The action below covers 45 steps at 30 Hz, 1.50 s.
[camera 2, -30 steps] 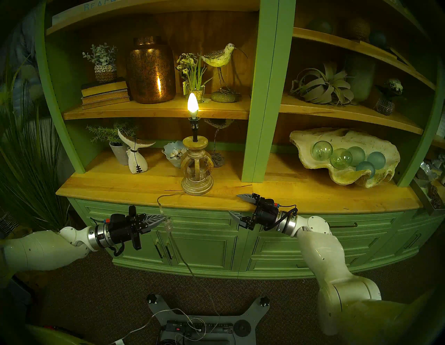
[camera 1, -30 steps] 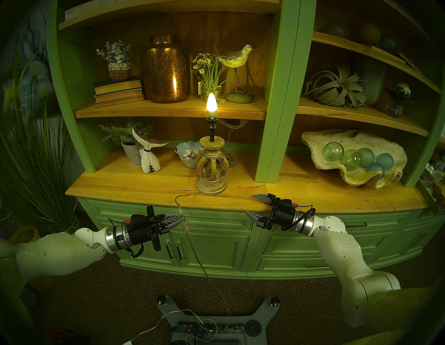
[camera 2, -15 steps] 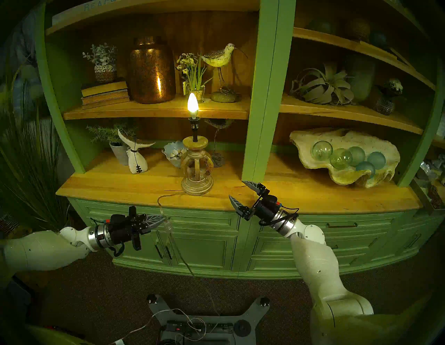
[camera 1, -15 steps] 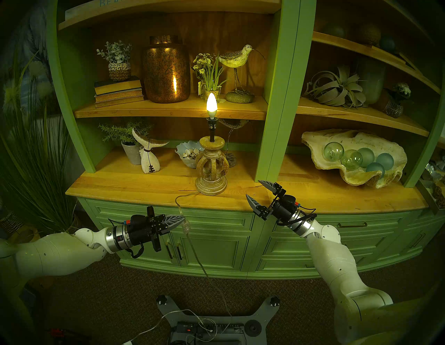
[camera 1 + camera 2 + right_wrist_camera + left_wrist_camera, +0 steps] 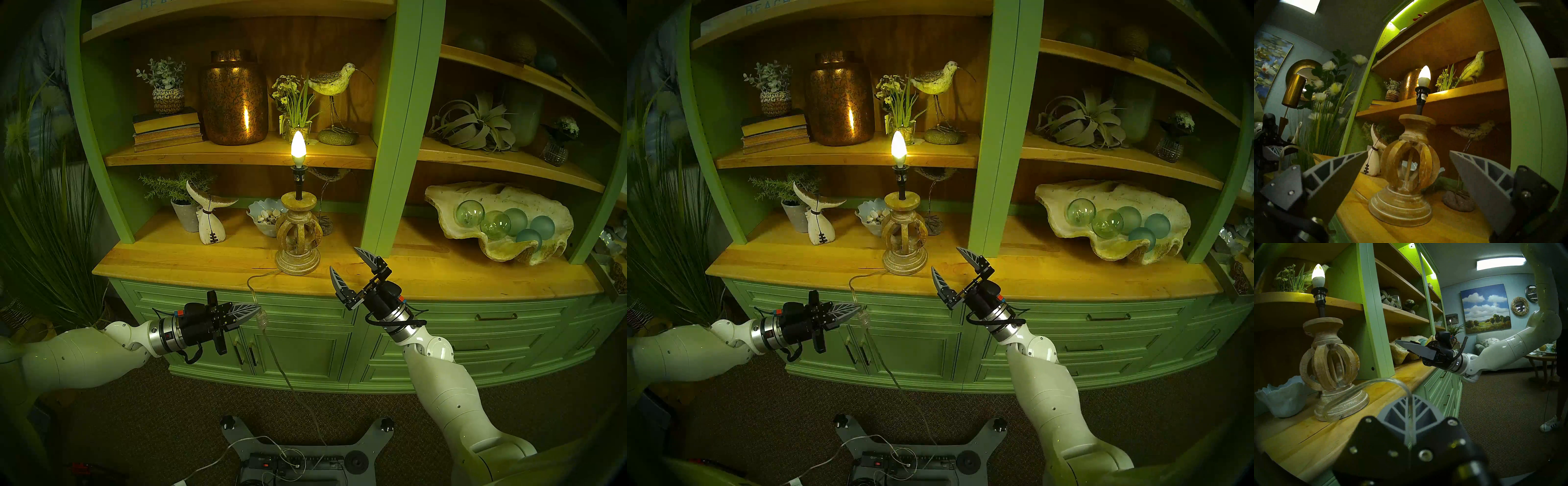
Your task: Grab cable and switch light on
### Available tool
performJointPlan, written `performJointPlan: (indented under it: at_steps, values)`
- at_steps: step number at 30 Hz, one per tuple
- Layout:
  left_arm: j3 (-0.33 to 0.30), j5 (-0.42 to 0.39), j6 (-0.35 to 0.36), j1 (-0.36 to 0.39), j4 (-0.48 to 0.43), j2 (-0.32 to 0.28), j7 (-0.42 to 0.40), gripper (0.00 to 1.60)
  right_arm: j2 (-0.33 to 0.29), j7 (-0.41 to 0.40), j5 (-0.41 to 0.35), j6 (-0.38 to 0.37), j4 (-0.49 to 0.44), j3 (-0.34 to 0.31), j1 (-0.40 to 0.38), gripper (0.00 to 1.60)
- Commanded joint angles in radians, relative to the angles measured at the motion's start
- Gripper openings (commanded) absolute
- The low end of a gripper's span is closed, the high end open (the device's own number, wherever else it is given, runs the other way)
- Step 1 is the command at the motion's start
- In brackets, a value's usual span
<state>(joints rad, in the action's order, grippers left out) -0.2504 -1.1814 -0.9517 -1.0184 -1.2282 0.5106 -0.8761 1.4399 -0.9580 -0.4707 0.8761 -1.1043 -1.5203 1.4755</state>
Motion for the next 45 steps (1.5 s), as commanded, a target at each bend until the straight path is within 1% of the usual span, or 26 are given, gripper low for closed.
performJointPlan:
  at_steps: [1,3,4,5,7,8,9,10,11,13,15,17,18,19,20,29,30,31,32,36,38,39,40,41,42,45]
  values:
    - [-0.017,-0.009,-0.008,0.032,-0.007,0.001,-0.077,0.00,-0.017,-0.004,0.003,0.056,-0.138,-0.006,0.116,1.60]
    - [-0.017,-0.010,-0.008,0.032,-0.007,0.001,-0.079,0.00,-0.026,0.008,0.005,0.065,-0.130,-0.006,0.131,1.60]
    - [-0.017,-0.010,-0.008,0.032,-0.007,0.001,-0.079,0.00,-0.030,0.019,0.008,0.063,-0.160,-0.007,0.161,1.60]
    - [-0.017,-0.010,-0.008,0.032,-0.007,0.001,-0.079,0.00,-0.032,0.020,0.009,0.066,-0.154,-0.003,0.157,1.60]
    - [-0.017,-0.011,-0.008,0.033,-0.006,0.001,-0.081,0.00,-0.035,0.034,0.011,0.068,-0.195,-0.006,0.206,1.60]
    - [-0.017,-0.011,-0.008,0.033,-0.006,0.001,-0.081,0.00,-0.037,0.033,0.013,0.073,-0.188,-0.001,0.201,1.60]
    - [-0.017,-0.011,-0.008,0.033,-0.006,0.001,-0.082,0.00,-0.037,0.041,0.015,0.073,-0.214,-0.003,0.231,1.60]
    - [-0.017,-0.011,-0.008,0.033,-0.006,0.001,-0.082,0.00,-0.038,0.042,0.017,0.077,-0.205,0.001,0.225,1.60]
    - [-0.017,-0.012,-0.008,0.033,-0.005,0.001,-0.084,0.00,-0.037,0.051,0.019,0.077,-0.230,-0.003,0.256,1.60]
    - [-0.017,-0.013,-0.008,0.034,-0.005,0.002,-0.086,0.00,-0.036,0.064,0.024,0.077,-0.238,-0.005,0.274,1.60]
    - [-0.017,-0.015,-0.008,0.034,-0.004,0.002,-0.091,0.00,-0.035,0.085,0.031,0.069,-0.271,-0.016,0.317,1.60]
    - [-0.017,-0.017,-0.008,0.035,-0.003,0.002,-0.095,0.00,-0.038,0.094,0.036,0.047,-0.278,-0.019,0.332,1.60]
    - [-0.017,-0.019,-0.008,0.035,-0.002,0.002,-0.100,0.00,-0.036,0.101,0.042,0.042,-0.305,-0.026,0.358,1.60]
    - [-0.015,-0.016,-0.008,0.035,-0.004,0.002,-0.087,0.00,-0.036,0.099,0.043,0.045,-0.291,-0.024,0.345,1.60]
    - [-0.017,-0.021,-0.008,0.036,-0.001,0.003,-0.104,0.00,-0.034,0.106,0.049,0.037,-0.321,-0.031,0.371,1.60]
    - [-0.013,-0.027,-0.008,0.038,0.001,0.004,-0.106,0.00,-0.023,0.148,0.099,-0.018,-0.411,-0.057,0.436,1.60]
    - [-0.014,-0.030,-0.008,0.038,0.003,0.004,-0.116,0.00,-0.021,0.152,0.104,-0.024,-0.419,-0.059,0.441,1.60]
    - [-0.011,-0.024,-0.008,0.039,-0.001,0.003,-0.095,0.00,-0.019,0.157,0.111,-0.031,-0.426,-0.062,0.446,1.60]
    - [-0.013,-0.032,-0.008,0.039,0.003,0.005,-0.116,0.00,-0.017,0.162,0.118,-0.039,-0.437,-0.065,0.453,1.60]
    - [-0.008,-0.028,-0.008,0.041,0.000,0.003,-0.098,0.00,-0.008,0.181,0.145,-0.067,-0.467,-0.075,0.471,1.60]
    - [-0.010,-0.035,-0.008,0.041,0.004,0.005,-0.116,0.00,-0.003,0.189,0.158,-0.080,-0.479,-0.079,0.479,1.60]
    - [-0.006,-0.028,-0.008,0.042,0.000,0.003,-0.096,0.00,-0.001,0.193,0.164,-0.086,-0.485,-0.082,0.482,1.60]
    - [-0.008,-0.033,-0.008,0.042,0.003,0.004,-0.109,0.00,0.001,0.197,0.170,-0.091,-0.490,-0.083,0.485,1.60]
    - [-0.006,-0.031,-0.008,0.043,0.001,0.004,-0.103,0.00,0.003,0.201,0.177,-0.098,-0.496,-0.085,0.488,1.60]
    - [-0.007,-0.028,-0.008,0.041,-0.005,-0.003,-0.105,1.60,0.005,0.205,0.183,-0.103,-0.500,-0.087,0.491,1.60]
    - [0.002,-0.003,-0.008,0.028,-0.049,-0.060,-0.103,1.60,0.010,0.213,0.197,-0.116,-0.511,-0.091,0.497,1.60]
